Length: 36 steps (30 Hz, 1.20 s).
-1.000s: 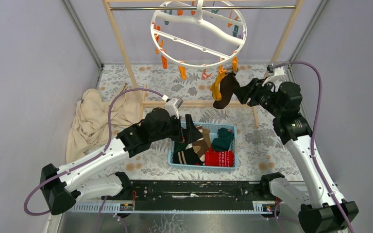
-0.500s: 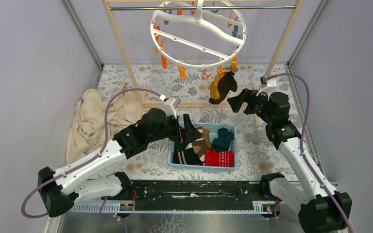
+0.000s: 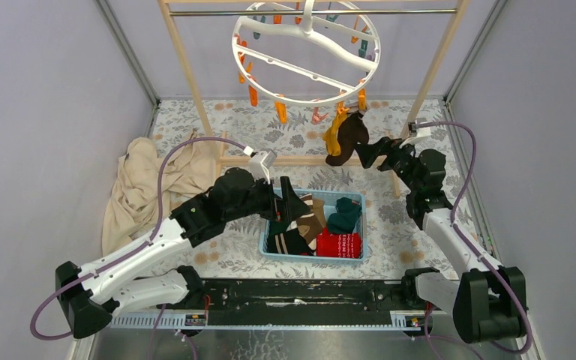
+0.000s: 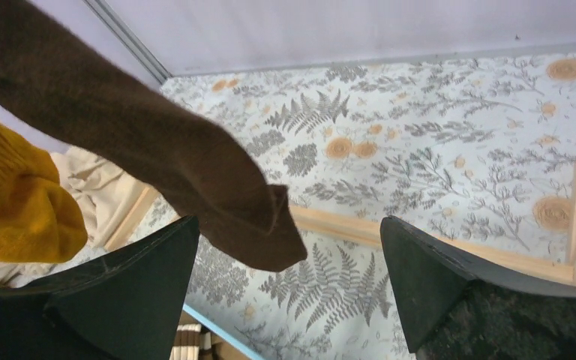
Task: Remove the socks clipped to the hanger
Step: Remove the sock from the hanger.
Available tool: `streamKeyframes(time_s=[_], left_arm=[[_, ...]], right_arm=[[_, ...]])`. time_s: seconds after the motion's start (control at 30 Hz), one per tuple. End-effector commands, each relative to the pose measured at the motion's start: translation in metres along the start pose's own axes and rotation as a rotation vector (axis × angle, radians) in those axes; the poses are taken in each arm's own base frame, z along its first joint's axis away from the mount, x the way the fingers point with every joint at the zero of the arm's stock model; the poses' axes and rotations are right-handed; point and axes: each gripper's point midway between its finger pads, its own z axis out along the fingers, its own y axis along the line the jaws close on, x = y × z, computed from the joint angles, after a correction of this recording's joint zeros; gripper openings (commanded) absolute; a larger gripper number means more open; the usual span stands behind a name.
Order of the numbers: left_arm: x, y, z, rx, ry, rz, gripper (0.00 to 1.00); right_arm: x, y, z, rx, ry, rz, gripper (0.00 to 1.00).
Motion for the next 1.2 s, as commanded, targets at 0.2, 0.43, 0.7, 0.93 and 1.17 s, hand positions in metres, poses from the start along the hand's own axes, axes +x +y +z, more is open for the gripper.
streamKeyframes(time_s=[0.2,0.43,0.7,0.93,1.17], left_arm=[[-0.01,-0.011,-0.007,0.035,-0.02,0.018,0.99],[-0.01,-0.014,-0.004,0.047,-0.012,0.013,0.99],[-0.011,-0.014,-0.002,0.046,-0.011,0.004,0.99],[-0.012,-0.016,-0.002,0.049,-0.013,0.003,0.99],[-0.018,-0.017,-0.002,0.044,-0.039,-0.001,0.99]], right_arm=[[-0.046,0.052,0.008,-0.433,-0.137,0.058,0.92],[-0.05,0.066,0.013,-0.563,-0.114,0.104,0.81],[-0.058,0.072,0.01,-0.571,-0.114,0.141,0.34],[-0.063,0.071,-0.004,-0.471,-0.103,0.124,0.01],[-0.082,0.069,-0.033,-0.287,-0.108,0.037,0.0]])
